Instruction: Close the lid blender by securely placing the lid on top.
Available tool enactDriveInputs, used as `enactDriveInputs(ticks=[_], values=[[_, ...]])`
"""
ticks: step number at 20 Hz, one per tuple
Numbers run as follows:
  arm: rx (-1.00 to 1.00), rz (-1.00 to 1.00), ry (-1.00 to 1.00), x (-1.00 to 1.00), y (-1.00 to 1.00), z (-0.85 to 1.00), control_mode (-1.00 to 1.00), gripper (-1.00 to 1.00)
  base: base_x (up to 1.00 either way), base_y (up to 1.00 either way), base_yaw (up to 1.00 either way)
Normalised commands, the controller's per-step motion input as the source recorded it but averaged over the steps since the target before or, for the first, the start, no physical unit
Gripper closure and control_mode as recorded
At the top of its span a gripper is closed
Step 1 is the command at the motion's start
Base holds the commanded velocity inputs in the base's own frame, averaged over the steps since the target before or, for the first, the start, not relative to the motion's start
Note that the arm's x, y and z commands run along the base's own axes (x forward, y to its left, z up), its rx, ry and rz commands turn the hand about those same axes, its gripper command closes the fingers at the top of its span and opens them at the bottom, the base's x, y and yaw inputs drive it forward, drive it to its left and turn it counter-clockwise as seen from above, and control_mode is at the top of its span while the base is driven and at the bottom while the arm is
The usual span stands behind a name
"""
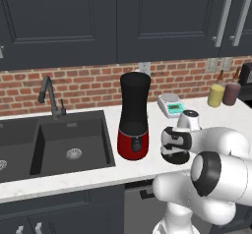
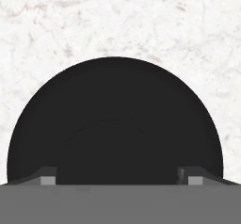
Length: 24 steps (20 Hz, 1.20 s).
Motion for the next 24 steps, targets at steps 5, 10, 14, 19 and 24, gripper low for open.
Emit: enactDriveInputs(ticks=[5, 10, 14, 19, 24], values=[[0.02, 0.02, 0.00, 0.23, 0.00, -0.12, -1.00, 1.00, 0.00, 0.00, 0.00], [0.06, 0.05, 0.00, 0.24, 0.00, -0.05, -1.00, 1.00, 0.00, 0.00, 0.00], [0.02, 0.06, 0.00, 0.06, 0.01, 0.00, -1.00, 1.00, 0.00, 0.00, 0.00], [0.00, 0.06, 0.00, -0.08, 0.00, 0.45, -1.00, 1.00, 0.00, 0.00, 0.00], [0.00, 0.02, -0.01, -0.20, -0.04, 1.00, -1.00, 1.00, 0.00, 0.00, 0.00]])
